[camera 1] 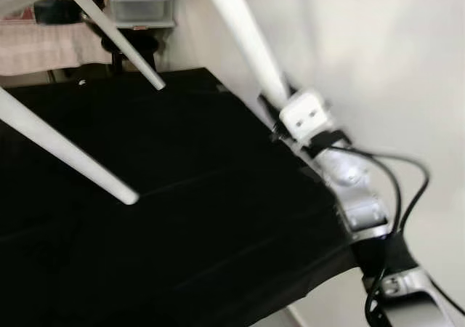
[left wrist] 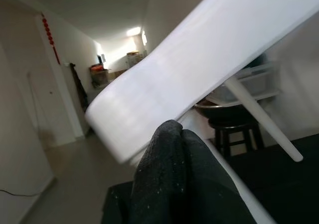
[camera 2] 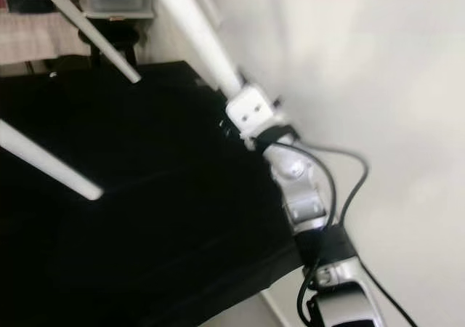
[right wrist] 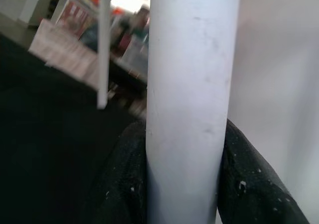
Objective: Building children table
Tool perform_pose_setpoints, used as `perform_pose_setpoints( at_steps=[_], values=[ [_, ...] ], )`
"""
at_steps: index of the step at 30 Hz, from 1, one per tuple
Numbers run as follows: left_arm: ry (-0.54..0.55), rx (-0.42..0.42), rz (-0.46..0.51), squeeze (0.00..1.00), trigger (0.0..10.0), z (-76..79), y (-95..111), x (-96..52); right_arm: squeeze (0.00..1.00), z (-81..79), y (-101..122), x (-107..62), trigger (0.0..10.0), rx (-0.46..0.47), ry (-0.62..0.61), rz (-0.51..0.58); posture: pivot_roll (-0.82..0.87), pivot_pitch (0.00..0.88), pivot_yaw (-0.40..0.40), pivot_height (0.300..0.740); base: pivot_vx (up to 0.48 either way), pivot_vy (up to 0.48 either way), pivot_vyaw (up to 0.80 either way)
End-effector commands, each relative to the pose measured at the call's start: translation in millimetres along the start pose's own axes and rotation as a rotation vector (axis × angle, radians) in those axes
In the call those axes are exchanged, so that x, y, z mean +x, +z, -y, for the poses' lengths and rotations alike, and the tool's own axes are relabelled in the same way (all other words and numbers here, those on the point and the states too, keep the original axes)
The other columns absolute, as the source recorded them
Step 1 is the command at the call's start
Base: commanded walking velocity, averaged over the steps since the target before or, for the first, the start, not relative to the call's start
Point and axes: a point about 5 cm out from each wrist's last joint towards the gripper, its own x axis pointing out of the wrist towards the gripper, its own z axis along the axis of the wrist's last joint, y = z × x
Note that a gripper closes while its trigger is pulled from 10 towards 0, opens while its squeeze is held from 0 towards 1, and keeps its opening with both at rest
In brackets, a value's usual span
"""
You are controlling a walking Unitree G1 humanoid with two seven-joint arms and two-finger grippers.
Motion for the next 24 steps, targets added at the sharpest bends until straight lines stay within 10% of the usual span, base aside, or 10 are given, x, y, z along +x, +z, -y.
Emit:
perform_pose_setpoints(
  at_steps=[1,13,22,23,24],
  values=[
    [0.139,0.045,0.094,0.0,10.0,-28.2,31.0,5.1,0.0,-11.2,-64.1,-21.3,0.0,0.065,0.05,-0.348,-0.03,0.046,-0.041,0.74,0.0,0.0,0.0],
    [-0.333,-0.122,-0.009,0.0,10.0,67.9,20.2,-4.4,0.0,-61.5,-74.9,7.1,0.0,0.427,0.038,-0.519,0.0,0.072,-0.029,0.74,0.0,0.0,0.0],
    [-0.413,-0.18,-0.065,0.0,10.0,86.1,9.1,-17.1,0.0,-64.5,-68.0,13.0,0.0,0.479,0.046,-0.525,-0.01,0.074,-0.031,0.74,0.0,0.0,0.0],
    [-0.46,-0.195,-0.076,0.0,10.0,95.8,5.2,-24.9,0.0,-66.2,-65.0,13.9,4.3,0.482,0.071,-0.523,-0.01,0.074,-0.033,0.74,0.0,0.0,0.0],
    [-0.46,-0.195,-0.076,0.0,10.0,95.8,5.2,-24.9,0.0,-66.2,-65.0,13.9,4.3,0.482,0.071,-0.523,-0.01,0.074,-0.033,0.74,0.0,0.0,0.0]
  ],
)
